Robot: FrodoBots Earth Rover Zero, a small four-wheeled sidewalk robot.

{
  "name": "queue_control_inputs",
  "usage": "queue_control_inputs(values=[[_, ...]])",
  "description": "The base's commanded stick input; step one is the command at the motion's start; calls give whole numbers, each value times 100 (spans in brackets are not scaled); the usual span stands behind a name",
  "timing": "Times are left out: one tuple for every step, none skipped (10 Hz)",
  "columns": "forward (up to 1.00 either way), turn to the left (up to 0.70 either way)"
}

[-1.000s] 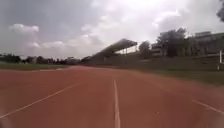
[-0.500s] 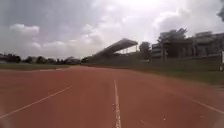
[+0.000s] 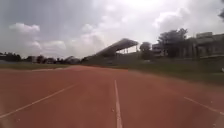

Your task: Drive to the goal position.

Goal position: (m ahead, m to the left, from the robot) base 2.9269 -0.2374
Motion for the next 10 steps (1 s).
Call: queue_control_inputs(values=[[45,0],[45,0],[45,0],[45,0],[45,0],[45,0],[45,0],[45,0],[45,0],[45,0]])
